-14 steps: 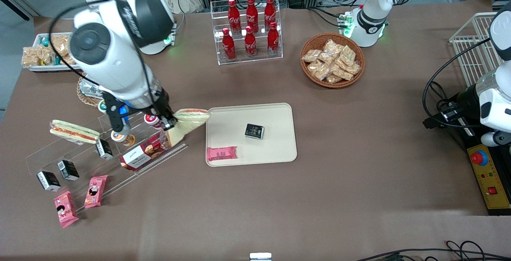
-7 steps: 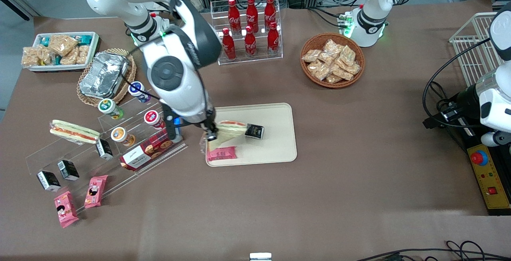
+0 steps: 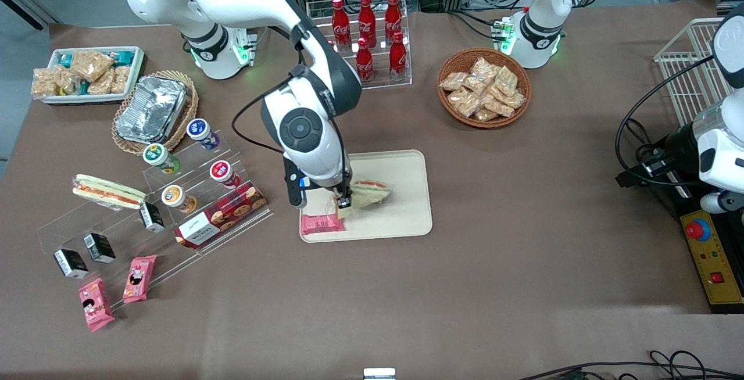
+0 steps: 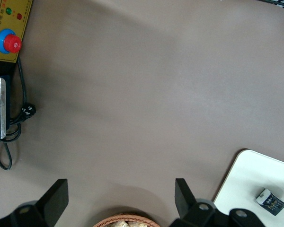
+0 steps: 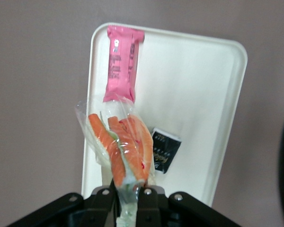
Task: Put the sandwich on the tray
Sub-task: 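Carry the held sandwich over to the cream tray, then lower the sandwich onto the tray beside the pink snack bar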
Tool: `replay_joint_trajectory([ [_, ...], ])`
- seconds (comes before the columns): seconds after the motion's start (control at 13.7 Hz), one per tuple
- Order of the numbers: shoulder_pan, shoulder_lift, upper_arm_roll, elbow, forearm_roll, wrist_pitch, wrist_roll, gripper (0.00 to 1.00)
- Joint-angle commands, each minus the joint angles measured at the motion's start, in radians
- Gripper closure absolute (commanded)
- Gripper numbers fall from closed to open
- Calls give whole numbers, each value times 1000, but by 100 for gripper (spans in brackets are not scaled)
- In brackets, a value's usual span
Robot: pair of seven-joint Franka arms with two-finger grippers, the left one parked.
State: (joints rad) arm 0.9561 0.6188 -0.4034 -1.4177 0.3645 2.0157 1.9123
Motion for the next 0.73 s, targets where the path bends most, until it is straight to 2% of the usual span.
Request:
replay_joint_trajectory([
  [0.0,27,54,-14,17,31,72,135,85],
  [0.66,52,156,-12,14,36,158,151,84],
])
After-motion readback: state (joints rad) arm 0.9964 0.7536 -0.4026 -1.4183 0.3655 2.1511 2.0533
